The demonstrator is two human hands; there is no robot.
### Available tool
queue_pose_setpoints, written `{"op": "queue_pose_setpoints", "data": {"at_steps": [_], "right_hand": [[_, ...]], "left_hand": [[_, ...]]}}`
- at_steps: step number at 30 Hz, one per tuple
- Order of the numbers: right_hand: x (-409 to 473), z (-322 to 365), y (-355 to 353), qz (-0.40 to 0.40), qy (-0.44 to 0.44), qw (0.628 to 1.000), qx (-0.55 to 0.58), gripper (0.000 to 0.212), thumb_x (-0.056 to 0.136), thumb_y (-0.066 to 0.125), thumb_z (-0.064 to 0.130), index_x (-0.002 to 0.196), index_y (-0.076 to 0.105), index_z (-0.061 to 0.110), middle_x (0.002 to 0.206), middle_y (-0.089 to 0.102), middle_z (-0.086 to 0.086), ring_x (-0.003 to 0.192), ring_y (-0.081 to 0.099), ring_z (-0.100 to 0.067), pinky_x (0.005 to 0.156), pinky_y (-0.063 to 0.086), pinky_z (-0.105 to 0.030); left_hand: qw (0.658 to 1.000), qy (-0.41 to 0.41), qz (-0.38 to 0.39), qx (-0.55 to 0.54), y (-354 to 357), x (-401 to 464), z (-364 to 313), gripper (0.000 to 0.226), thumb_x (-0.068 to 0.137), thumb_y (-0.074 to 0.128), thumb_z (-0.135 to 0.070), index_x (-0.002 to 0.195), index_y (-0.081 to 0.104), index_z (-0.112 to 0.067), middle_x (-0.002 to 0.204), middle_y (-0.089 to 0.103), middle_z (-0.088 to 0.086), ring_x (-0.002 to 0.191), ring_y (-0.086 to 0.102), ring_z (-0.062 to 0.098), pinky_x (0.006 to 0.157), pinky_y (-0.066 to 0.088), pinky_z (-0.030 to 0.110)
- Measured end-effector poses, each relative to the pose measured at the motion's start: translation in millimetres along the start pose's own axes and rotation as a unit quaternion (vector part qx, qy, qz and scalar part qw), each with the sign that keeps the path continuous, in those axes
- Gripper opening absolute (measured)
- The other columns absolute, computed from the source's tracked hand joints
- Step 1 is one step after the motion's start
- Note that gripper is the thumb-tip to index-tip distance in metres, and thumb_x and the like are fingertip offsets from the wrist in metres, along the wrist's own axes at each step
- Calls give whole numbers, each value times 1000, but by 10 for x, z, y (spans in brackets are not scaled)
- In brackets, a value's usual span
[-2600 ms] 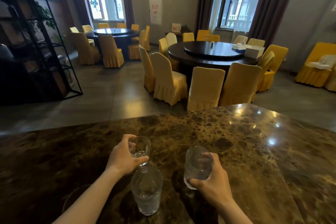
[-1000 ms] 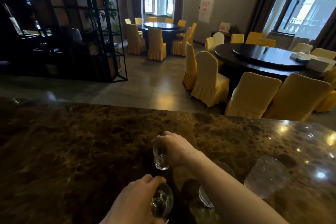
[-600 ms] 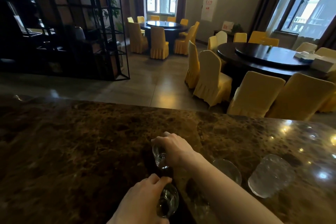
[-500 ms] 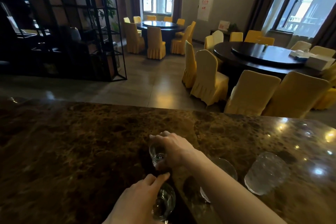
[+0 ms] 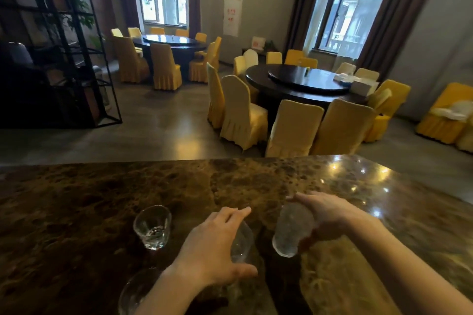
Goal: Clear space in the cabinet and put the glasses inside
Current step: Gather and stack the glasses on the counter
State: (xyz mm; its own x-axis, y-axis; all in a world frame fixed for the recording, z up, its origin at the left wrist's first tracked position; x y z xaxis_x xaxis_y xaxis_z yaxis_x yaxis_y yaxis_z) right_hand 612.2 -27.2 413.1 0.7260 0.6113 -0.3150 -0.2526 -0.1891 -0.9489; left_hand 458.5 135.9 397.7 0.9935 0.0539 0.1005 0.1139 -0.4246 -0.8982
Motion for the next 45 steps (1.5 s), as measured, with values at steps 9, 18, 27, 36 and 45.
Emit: {"op": "queue_pose_setpoints", "data": {"at_steps": [9,18,27,36,45], "right_hand": [[123,210,64,-95,-60,988,101,83,67,85,48,137,45,30,130,51,6,118,50,-18,97,48,-35],[526,1347,-271,-132,-179,967,126,82,64,88,49,133,50,28,127,54,7,117,53,-18,94,53,-38],[807,1957,-342,-126,-205,963,126,82,63,91,41,133,53,23,125,56,3,113,55,-19,85,54,-28],[892,1928,-217,-104,-187,971,107,82,64,91,41,134,53,23,125,56,2,112,57,-22,88,57,-36],[882,1859,-166,-92,-178,974,104,83,62,93,39,132,51,25,123,54,2,112,56,-20,86,58,-35]], "left_hand": [[998,-30,-62,5,-77,-192,84,92,64,79,-59,140,28,-47,125,48,-24,118,44,2,100,45,31],[998,-47,-37,4,-96,-639,49,86,66,79,-56,135,27,-51,129,46,-24,121,40,0,102,43,32],[999,-39,5,4,32,-663,34,75,76,73,-53,137,31,-45,133,44,-16,123,39,5,100,45,37],[999,-29,9,-10,88,-546,-53,74,74,75,-49,134,32,-45,135,43,-16,123,38,8,99,45,42],[998,-43,-33,-25,14,-491,17,76,67,78,-51,128,33,-49,132,45,-22,122,41,4,103,42,35]]}}
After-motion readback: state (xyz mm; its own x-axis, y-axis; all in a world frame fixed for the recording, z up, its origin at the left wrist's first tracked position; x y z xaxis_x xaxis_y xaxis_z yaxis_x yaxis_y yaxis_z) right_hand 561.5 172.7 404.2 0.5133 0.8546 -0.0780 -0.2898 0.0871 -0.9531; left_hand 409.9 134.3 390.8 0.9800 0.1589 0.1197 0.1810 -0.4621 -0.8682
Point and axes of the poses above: each hand's wrist, its own x-axis towards the middle knuckle, its own y-axis out of the palm, z = x × y, the point moved 9 cm from there along x, towards the middle knuckle
